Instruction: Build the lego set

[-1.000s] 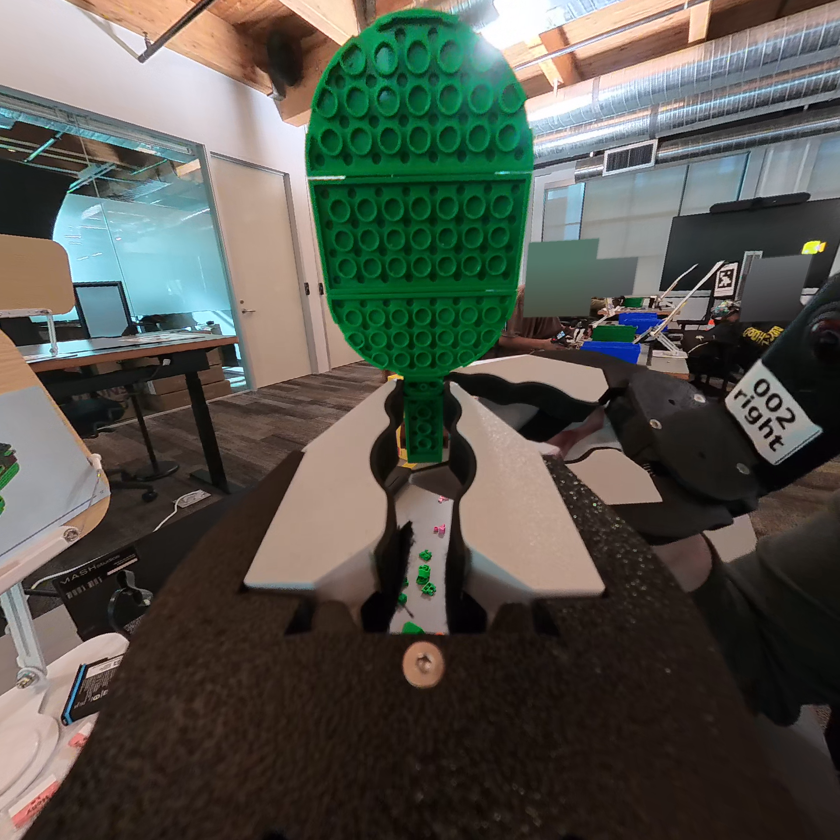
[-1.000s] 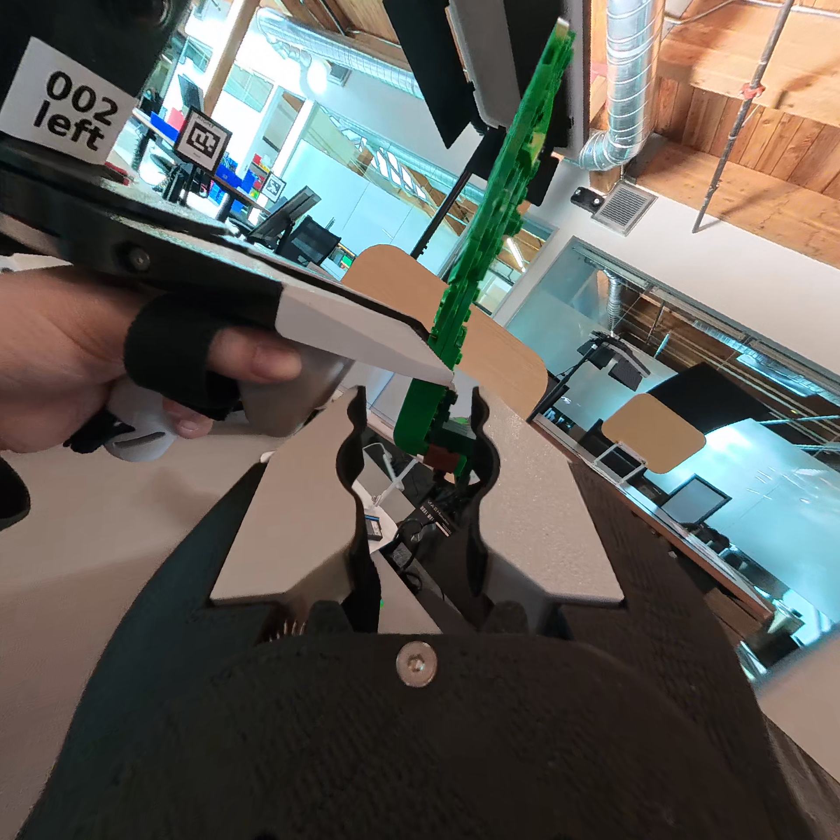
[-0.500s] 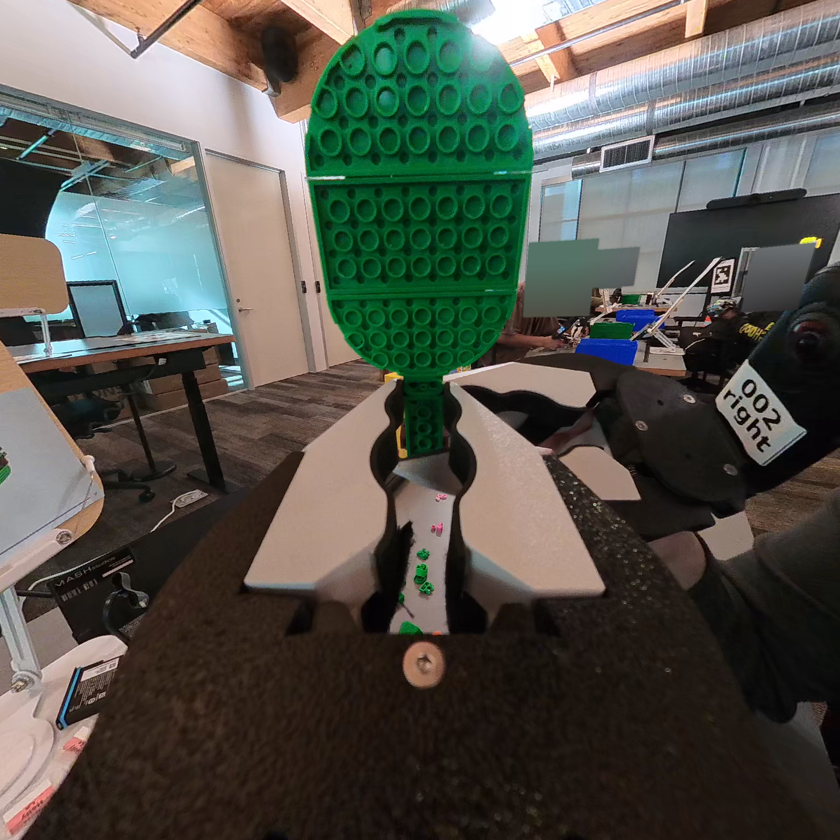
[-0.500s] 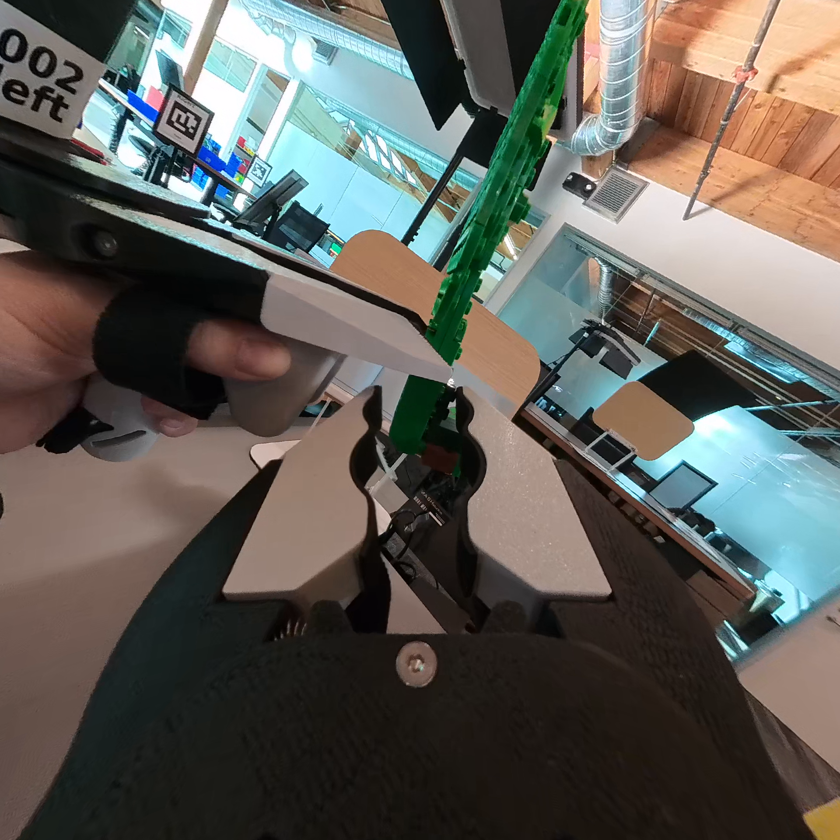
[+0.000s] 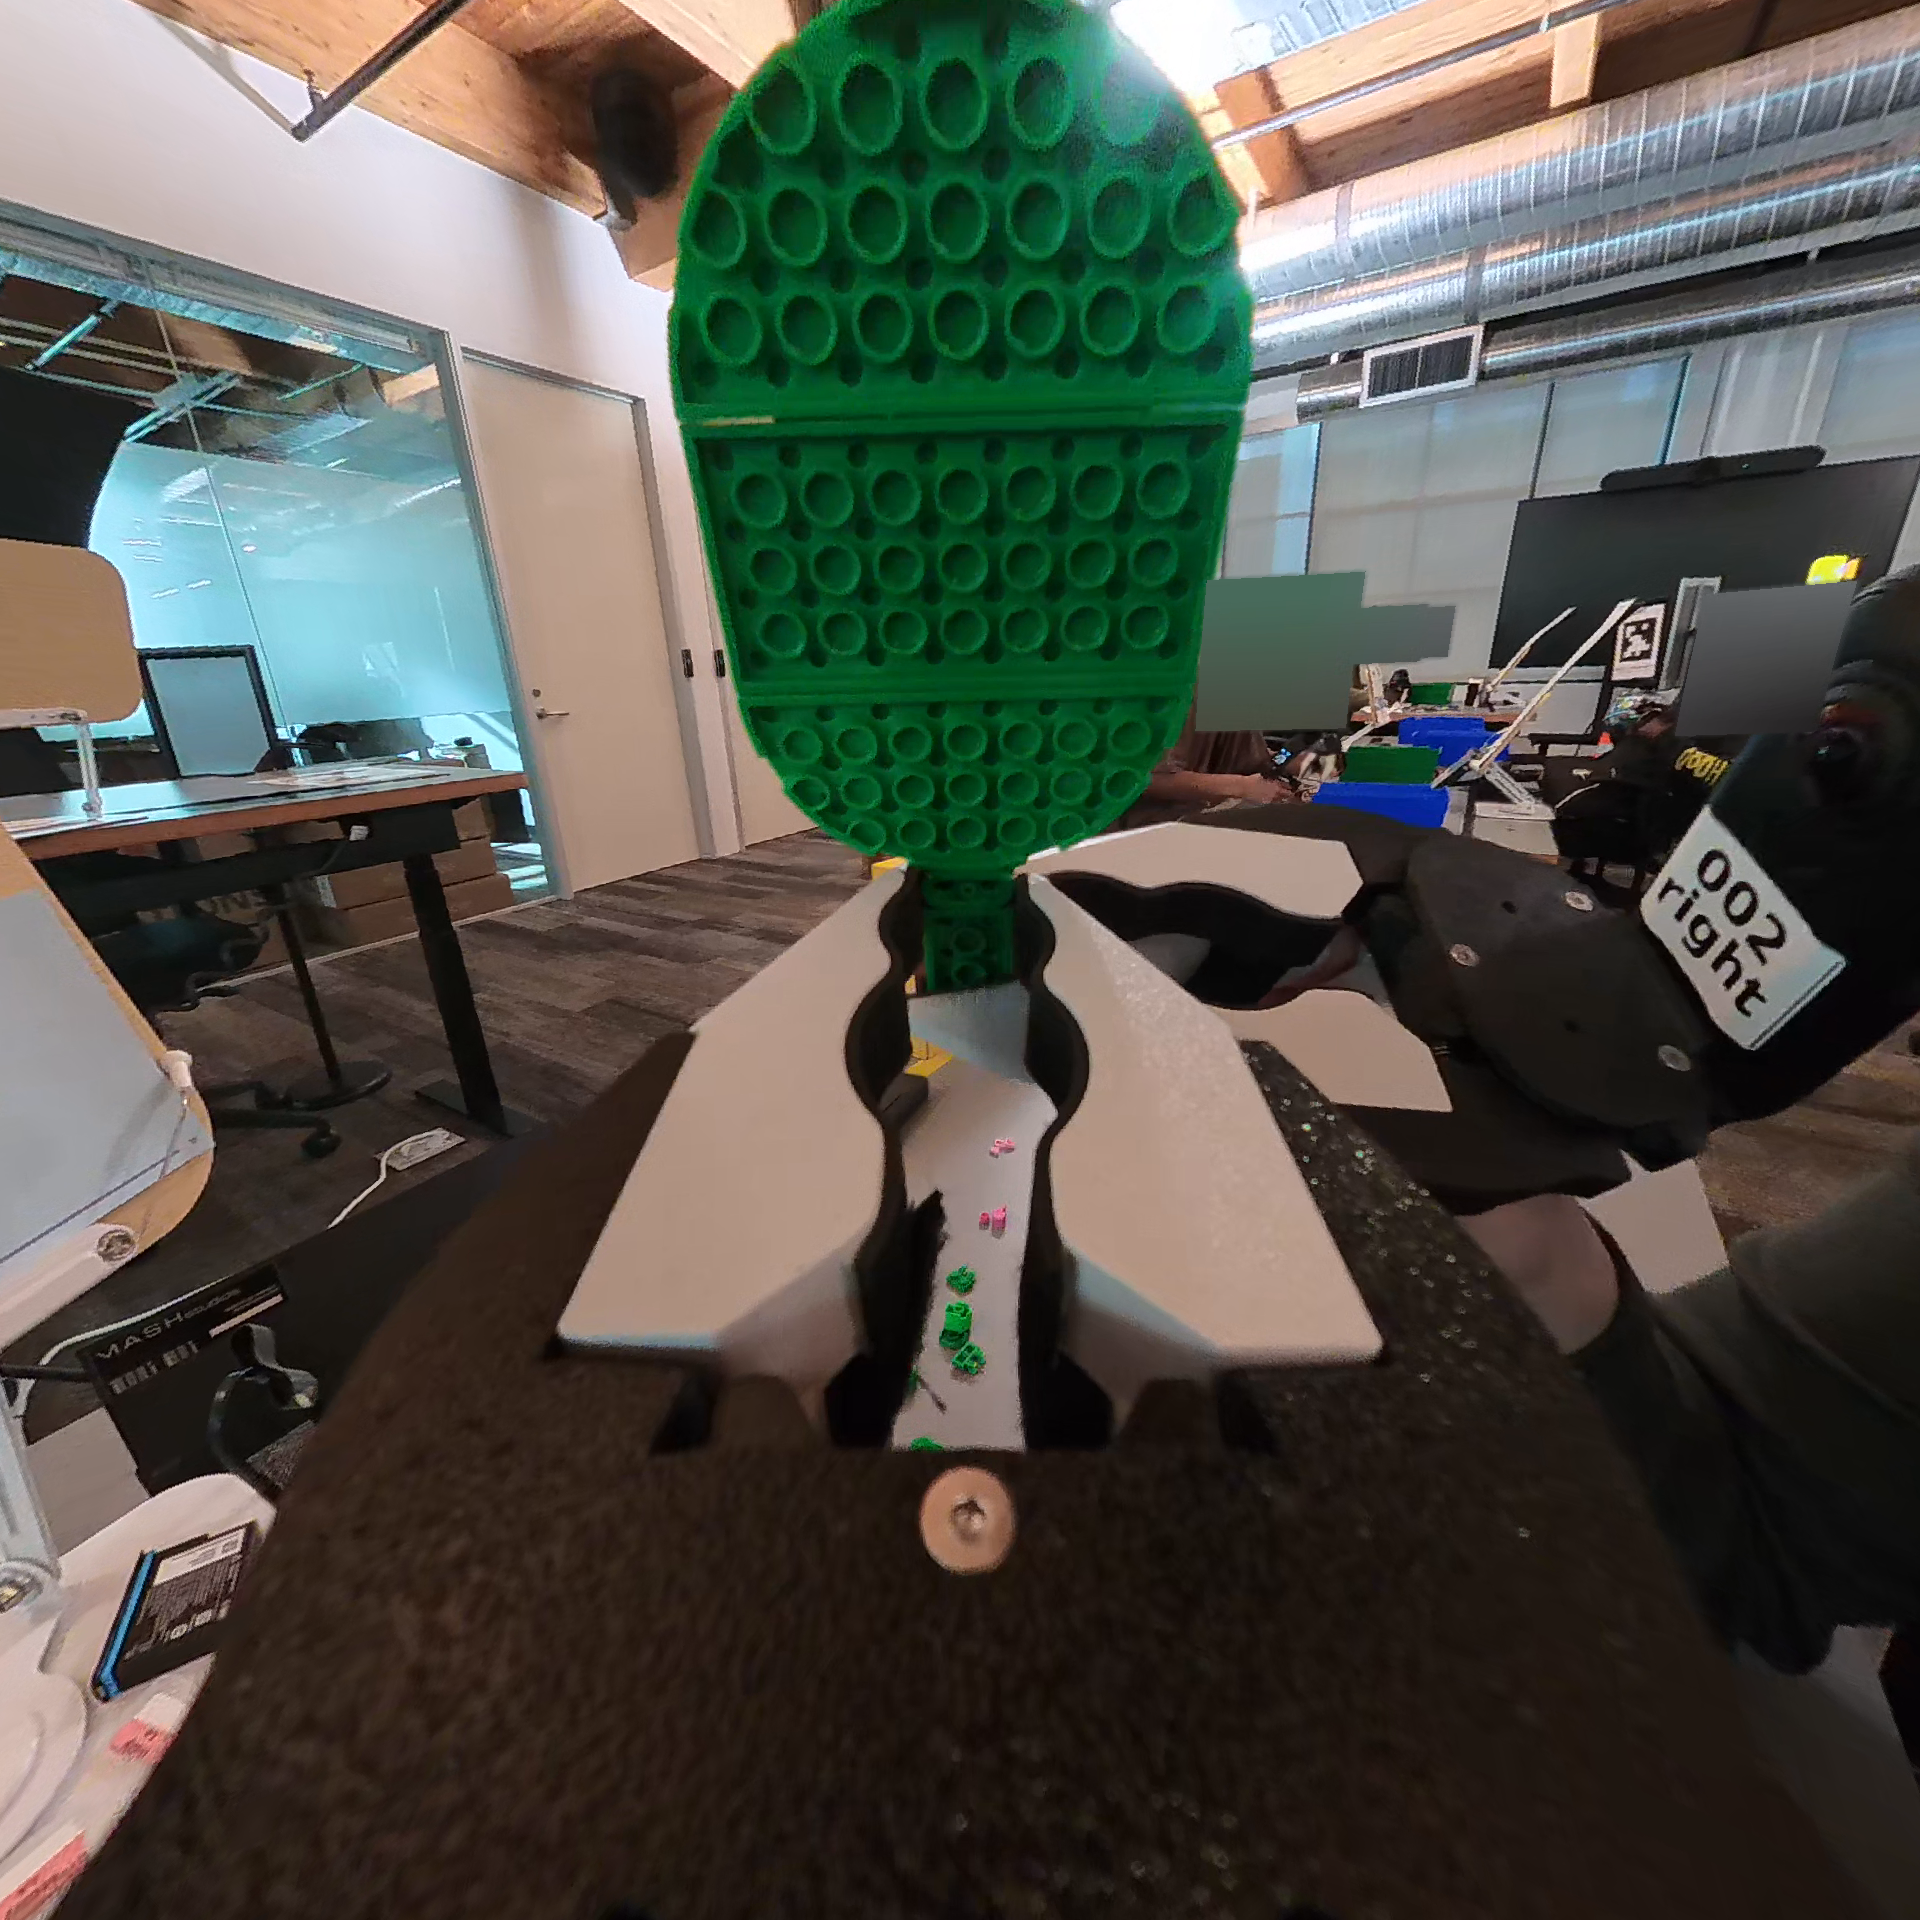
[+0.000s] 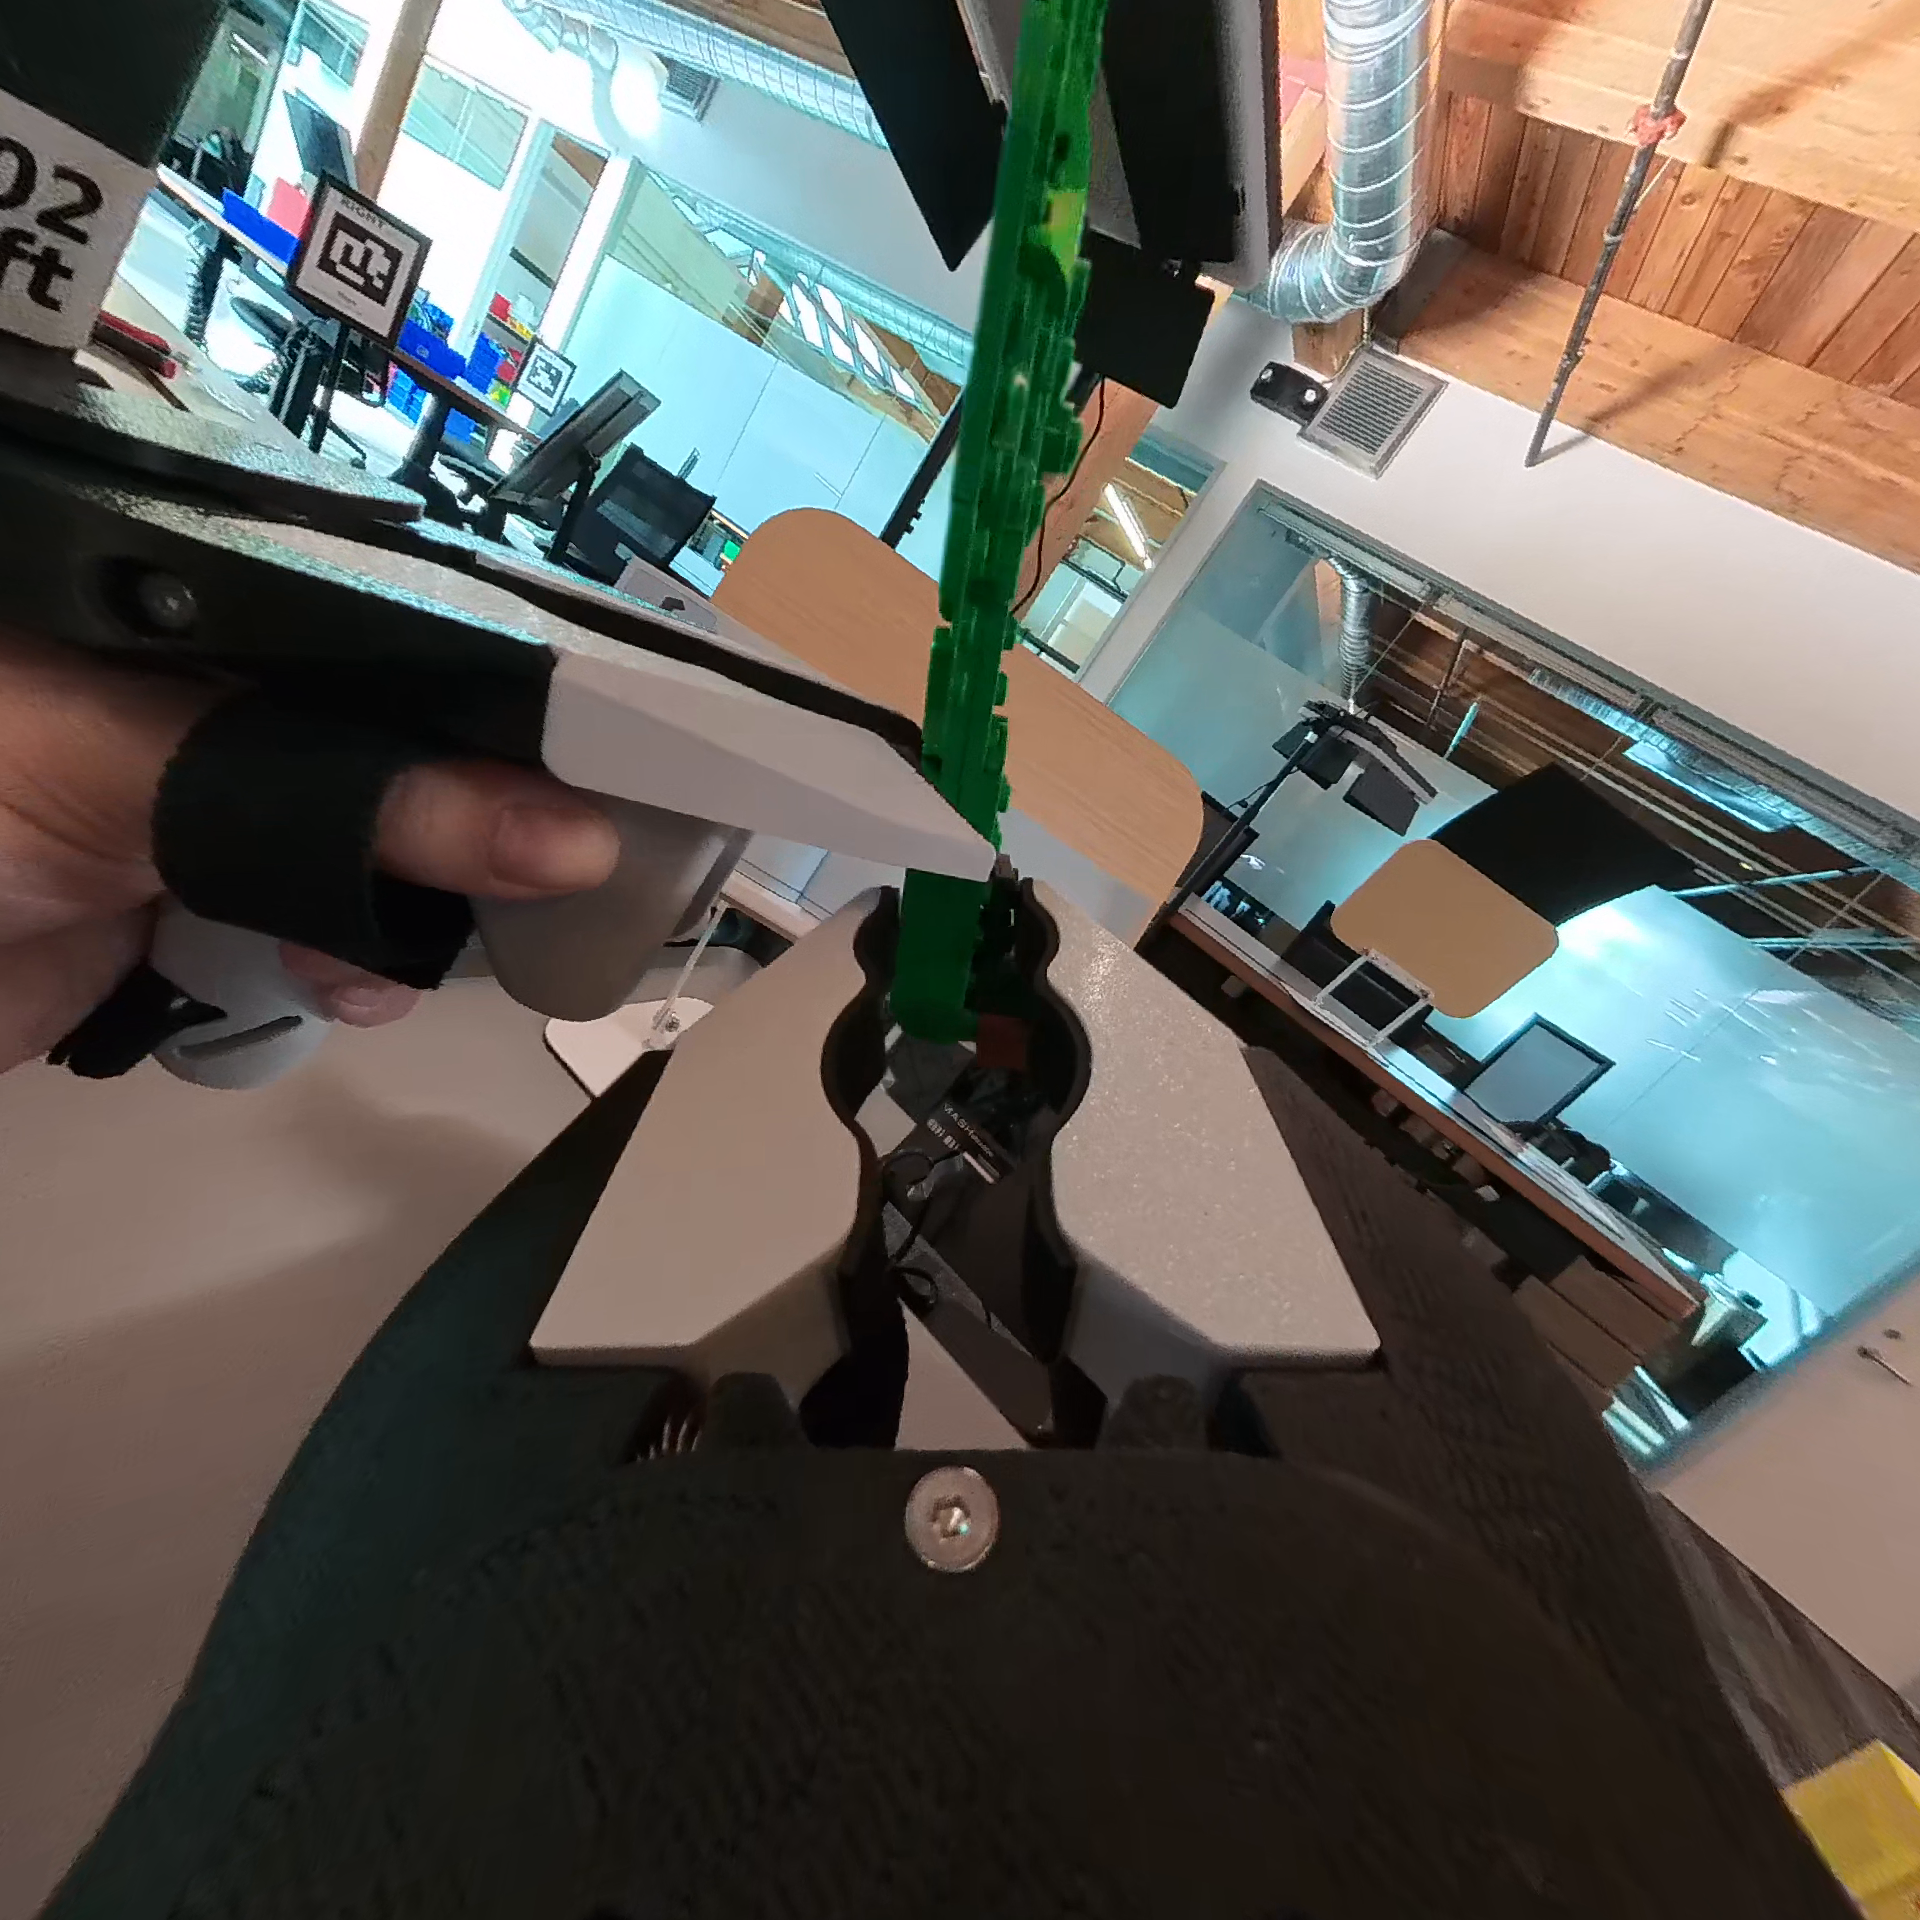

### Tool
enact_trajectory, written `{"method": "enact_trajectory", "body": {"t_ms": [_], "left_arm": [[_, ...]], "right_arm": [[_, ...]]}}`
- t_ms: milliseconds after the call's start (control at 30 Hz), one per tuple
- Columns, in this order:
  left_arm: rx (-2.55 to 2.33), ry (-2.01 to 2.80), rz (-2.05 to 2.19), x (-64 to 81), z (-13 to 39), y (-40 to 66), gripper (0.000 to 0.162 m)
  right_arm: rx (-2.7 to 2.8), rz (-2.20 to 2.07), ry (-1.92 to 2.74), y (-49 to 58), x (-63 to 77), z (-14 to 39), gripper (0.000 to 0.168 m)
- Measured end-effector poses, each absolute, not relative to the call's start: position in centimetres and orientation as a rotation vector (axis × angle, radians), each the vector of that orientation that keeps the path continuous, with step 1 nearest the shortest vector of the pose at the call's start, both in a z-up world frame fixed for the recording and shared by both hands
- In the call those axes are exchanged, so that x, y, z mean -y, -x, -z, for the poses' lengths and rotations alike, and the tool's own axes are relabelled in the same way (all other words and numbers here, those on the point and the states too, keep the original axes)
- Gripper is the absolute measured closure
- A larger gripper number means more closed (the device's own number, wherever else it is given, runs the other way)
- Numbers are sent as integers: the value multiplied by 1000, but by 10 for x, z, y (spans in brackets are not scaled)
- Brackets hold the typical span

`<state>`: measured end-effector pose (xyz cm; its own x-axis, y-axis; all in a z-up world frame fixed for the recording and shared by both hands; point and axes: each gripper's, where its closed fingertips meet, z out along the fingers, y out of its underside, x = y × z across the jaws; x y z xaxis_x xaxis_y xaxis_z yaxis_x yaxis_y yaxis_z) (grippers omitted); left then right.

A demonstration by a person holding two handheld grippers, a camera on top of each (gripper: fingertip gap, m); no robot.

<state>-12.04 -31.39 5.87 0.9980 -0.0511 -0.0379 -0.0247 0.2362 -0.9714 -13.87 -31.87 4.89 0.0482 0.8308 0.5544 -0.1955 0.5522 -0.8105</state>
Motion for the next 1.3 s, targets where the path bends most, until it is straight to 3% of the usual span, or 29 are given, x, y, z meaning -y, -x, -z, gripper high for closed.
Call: {"method": "enact_trajectory", "body": {"t_ms": [800, 1000, 1300], "left_arm": [[-81, 1337, -3, 311, -58, 119, 148], [-87, 1337, -5, 312, -58, 118, 148], [-100, 1346, 6, 311, -57, 115, 148]], "right_arm": [[1314, -824, 516, 137, 317, -49, 146], [1312, -832, 509, 136, 318, -50, 132], [1320, -825, 525, 142, 318, -47, 139]]}}
